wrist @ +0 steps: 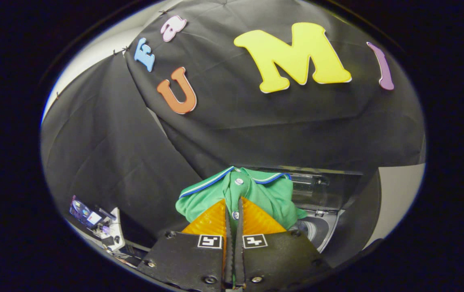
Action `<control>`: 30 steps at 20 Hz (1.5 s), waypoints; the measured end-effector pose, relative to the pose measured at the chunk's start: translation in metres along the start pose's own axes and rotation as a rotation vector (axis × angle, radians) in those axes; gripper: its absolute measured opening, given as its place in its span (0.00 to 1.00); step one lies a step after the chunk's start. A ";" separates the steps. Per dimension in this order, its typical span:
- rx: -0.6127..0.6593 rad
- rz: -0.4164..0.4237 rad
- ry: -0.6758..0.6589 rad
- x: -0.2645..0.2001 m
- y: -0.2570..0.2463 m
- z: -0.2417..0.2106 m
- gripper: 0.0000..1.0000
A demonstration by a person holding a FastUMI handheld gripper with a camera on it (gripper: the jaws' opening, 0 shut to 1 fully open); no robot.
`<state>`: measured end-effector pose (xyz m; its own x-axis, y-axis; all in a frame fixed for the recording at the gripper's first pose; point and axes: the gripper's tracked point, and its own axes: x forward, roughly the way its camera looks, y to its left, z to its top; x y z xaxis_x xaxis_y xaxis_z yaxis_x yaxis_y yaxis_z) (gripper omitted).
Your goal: Put the clothes into the washing machine and then close the washing machine lid.
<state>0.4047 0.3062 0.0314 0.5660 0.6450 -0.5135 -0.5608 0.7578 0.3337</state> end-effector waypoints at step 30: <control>0.047 -0.457 0.415 0.202 -0.154 -0.237 0.06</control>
<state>0.4628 0.2964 -0.3110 0.4555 0.1689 -0.8741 -0.2849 0.9579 0.0367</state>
